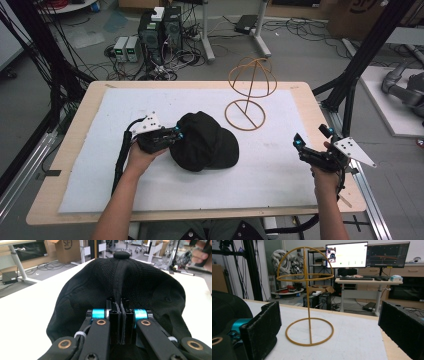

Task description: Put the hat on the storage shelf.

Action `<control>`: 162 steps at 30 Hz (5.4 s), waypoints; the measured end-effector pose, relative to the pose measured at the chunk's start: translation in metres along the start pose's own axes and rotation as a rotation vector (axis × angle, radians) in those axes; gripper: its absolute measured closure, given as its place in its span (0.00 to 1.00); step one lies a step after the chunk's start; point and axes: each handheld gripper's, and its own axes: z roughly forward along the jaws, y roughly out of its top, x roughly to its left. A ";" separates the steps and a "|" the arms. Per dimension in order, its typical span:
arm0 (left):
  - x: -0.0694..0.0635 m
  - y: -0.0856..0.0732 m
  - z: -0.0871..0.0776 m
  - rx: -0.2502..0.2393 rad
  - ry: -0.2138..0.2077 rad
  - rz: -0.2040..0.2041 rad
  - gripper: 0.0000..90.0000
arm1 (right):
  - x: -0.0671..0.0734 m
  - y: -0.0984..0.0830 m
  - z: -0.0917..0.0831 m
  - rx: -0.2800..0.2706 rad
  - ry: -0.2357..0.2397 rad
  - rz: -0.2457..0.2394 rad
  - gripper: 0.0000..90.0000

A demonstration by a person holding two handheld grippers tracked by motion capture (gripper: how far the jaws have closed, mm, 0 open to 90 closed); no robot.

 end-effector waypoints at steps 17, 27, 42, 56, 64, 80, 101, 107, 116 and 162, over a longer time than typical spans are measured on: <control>-0.008 0.023 -0.009 -0.105 -0.007 -0.020 0.98 | 0.000 -0.001 0.000 0.006 -0.001 0.008 0.05; -0.019 0.046 -0.015 -0.185 -0.046 -0.012 0.98 | -0.001 -0.001 0.000 0.006 -0.003 0.009 0.05; -0.039 0.087 -0.010 -0.276 -0.100 -0.001 0.98 | -0.002 -0.001 0.000 0.004 -0.006 0.014 0.05; -0.045 0.116 -0.004 -0.345 -0.079 -0.007 0.97 | -0.003 -0.001 0.000 0.002 -0.005 0.020 0.05; -0.049 0.139 0.002 -0.370 -0.069 0.016 0.97 | -0.004 -0.001 0.000 0.000 -0.006 0.017 0.05; -0.053 0.182 0.022 -0.433 -0.024 0.049 0.98 | -0.004 -0.001 0.000 -0.002 -0.008 0.024 0.05; -0.041 0.217 0.063 -0.490 0.039 0.037 0.97 | -0.007 -0.001 -0.003 -0.017 -0.007 0.039 0.05; -0.036 0.221 0.076 -0.500 0.050 0.037 0.97 | -0.008 -0.002 -0.004 -0.013 -0.007 0.052 0.05; -0.025 0.223 0.094 -0.507 0.082 0.012 0.98 | -0.011 -0.002 -0.005 -0.027 -0.011 0.058 0.05; 0.016 0.192 0.167 -0.382 0.190 -0.114 0.89 | -0.009 0.002 -0.008 -0.055 0.006 0.063 0.05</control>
